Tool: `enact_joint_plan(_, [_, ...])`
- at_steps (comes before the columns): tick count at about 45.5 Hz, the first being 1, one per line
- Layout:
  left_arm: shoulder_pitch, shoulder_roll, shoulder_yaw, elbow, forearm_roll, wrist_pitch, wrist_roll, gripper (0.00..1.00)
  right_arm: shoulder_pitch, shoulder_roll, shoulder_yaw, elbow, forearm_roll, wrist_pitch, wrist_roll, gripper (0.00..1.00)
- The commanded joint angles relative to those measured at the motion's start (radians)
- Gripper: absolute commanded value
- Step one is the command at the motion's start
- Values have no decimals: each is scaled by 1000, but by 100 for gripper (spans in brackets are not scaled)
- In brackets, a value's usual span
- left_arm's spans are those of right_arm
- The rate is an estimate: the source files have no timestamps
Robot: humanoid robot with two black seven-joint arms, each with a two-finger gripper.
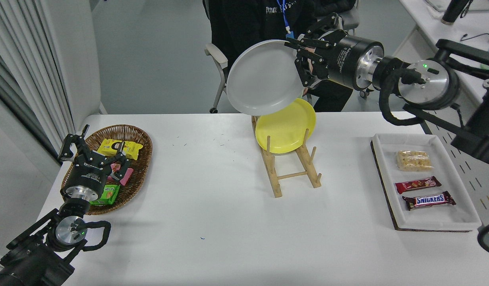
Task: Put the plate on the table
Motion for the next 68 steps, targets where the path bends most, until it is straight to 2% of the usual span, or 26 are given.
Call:
enact_joint_plan(1, [0, 0, 0, 0, 0, 0, 0, 98, 42, 46, -30, -2, 53, -10, -1, 0])
enact_joint_plan(12, [0, 0, 0, 0, 0, 0, 0, 98, 43, 145, -79, -24, 124, -134, 0, 0])
enact_joint_plan(21, [0, 0, 0, 0, 0, 0, 0, 98, 57, 240, -69, -36, 368, -420, 0, 0])
enact_joint_plan(25, [0, 0, 0, 0, 0, 0, 1, 98, 66, 280, -70, -68, 403, -487, 0, 0])
enact_joint_plan(45, [0, 0, 0, 0, 0, 0, 0, 98, -37, 385, -69, -105, 485, -503, -1, 0])
enact_joint_plan(56, [0, 0, 0, 0, 0, 0, 0, 98, -54, 444, -61, -198, 672, -503, -1, 0])
enact_joint_plan(68, [0, 0, 0, 0, 0, 0, 0, 98, -158, 461, -40, -234, 683, -503, -3, 0])
